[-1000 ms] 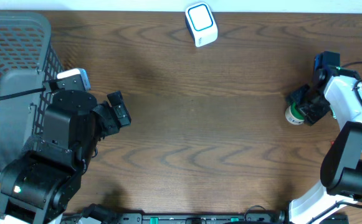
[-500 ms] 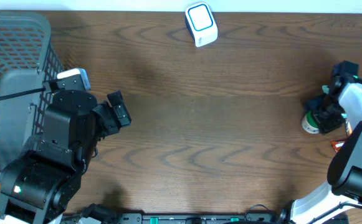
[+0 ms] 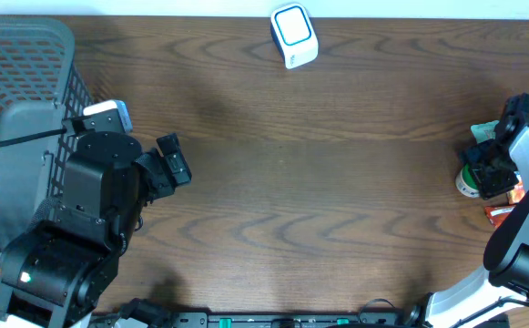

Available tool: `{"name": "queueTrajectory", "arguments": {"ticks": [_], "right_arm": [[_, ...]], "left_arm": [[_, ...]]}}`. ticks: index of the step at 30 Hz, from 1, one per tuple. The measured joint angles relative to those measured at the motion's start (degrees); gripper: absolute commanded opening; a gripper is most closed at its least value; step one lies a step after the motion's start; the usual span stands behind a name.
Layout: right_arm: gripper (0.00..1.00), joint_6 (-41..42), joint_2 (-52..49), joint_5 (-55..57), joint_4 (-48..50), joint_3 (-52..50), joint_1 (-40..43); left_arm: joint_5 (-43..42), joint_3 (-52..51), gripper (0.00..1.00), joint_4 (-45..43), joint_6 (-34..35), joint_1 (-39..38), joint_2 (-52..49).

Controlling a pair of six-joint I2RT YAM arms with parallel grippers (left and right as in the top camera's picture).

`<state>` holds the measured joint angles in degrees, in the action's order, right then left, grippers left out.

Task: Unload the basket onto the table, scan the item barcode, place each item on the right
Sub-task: 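Carry the jar right and lower it beside the tissue pack, then open the right gripper and release the jar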

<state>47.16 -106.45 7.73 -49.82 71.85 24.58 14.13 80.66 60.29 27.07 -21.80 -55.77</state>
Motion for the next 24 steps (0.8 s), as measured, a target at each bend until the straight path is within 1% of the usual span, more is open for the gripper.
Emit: {"name": "queueTrajectory", "arguments": {"ticks": [4,8,11,14,16,17,18,19,24], "right_arm": [[0.68,0.0,0.0,0.6,0.0,-0.2,0.0],[0.73,0.1,0.0,1.0,0.0,-0.4,0.0],[0.74,0.2,0.0,1.1,0.0,-0.4,0.0],[0.79,0.4,0.0,1.1,0.0,-0.4,0.0],[0.85,0.5,0.0,1.2,0.0,-0.4,0.0],[0.89,0.5,0.0,1.2,0.0,-0.4,0.0],[0.97,0.5,0.0,1.2,-0.1,-0.4,0.0],[0.99,0.6,0.0,1.3,-0.2,-0.4,0.0],[0.99,0.4,0.0,1.4,-1.9,-0.4,0.0]], "left_arm": [[0.0,0.0,0.98,0.0,0.0,0.0,0.0],[0.0,0.0,0.98,0.0,0.0,0.0,0.0],[0.0,0.0,0.98,0.0,0.0,0.0,0.0],[0.0,0.0,0.98,0.0,0.0,0.0,0.0],[0.0,0.0,0.98,0.0,0.0,0.0,0.0],[0.0,0.0,0.98,0.0,0.0,0.0,0.0],[0.0,0.0,0.98,0.0,0.0,0.0,0.0],[0.0,0.0,0.98,0.0,0.0,0.0,0.0],[0.0,0.0,0.98,0.0,0.0,0.0,0.0]]}}
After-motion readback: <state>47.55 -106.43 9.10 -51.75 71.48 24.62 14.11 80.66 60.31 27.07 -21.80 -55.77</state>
